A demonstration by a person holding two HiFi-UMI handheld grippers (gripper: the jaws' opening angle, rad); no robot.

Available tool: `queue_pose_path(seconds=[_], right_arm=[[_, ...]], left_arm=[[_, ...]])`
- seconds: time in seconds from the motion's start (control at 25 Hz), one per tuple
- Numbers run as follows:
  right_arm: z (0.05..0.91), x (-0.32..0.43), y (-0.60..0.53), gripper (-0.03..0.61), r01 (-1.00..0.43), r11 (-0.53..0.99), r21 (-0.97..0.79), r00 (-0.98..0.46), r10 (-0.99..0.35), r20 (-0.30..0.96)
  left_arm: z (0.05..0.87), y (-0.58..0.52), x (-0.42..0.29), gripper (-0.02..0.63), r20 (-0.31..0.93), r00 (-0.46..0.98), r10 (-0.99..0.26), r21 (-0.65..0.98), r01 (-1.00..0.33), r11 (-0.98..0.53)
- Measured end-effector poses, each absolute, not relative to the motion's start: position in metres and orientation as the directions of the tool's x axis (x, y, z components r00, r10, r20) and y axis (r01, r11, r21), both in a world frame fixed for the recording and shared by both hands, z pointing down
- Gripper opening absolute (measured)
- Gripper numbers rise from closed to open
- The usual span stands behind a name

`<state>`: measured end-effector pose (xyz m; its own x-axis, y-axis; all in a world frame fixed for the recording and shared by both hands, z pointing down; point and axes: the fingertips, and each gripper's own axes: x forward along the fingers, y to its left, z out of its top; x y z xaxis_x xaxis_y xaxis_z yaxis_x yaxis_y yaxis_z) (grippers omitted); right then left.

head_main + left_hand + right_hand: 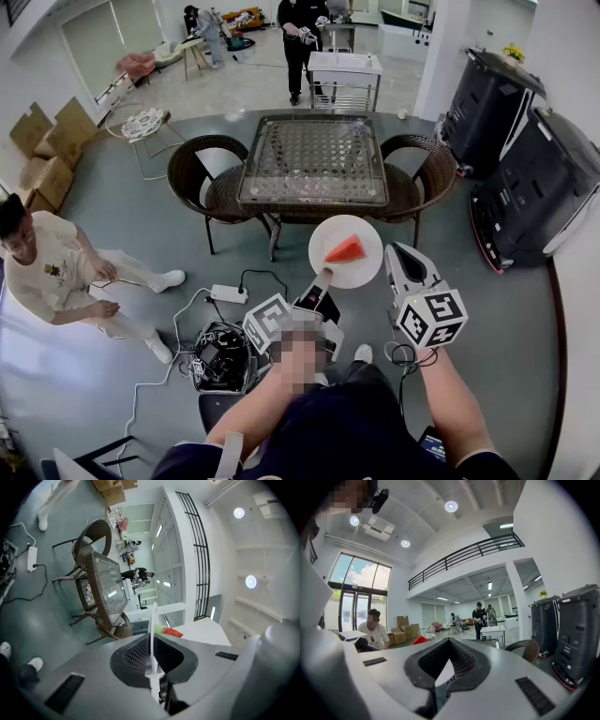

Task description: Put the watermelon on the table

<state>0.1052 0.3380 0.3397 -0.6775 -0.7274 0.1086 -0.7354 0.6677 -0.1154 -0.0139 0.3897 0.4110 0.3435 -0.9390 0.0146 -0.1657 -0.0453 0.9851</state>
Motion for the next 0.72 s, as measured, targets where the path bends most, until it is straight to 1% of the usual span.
queue_pose_path(seconds=[0.24,0.72], right_arm=[[0.341,0.105,0.333,0.002,-0.743,0.655,-0.137,-0.668,-0.736,0.107],[0.342,0.092,0.328,0.002,-0.744,0.657,-0.12,-0.668,-0.737,0.105]], left_arm=[[0.412,0.387,-0.014,0.015,0.019,0.353,-0.936,0.986,-0.163,-0.042],[0.412,0.38,-0.025,0.015,0.013,0.365,-0.931,0.986,-0.157,-0.048]])
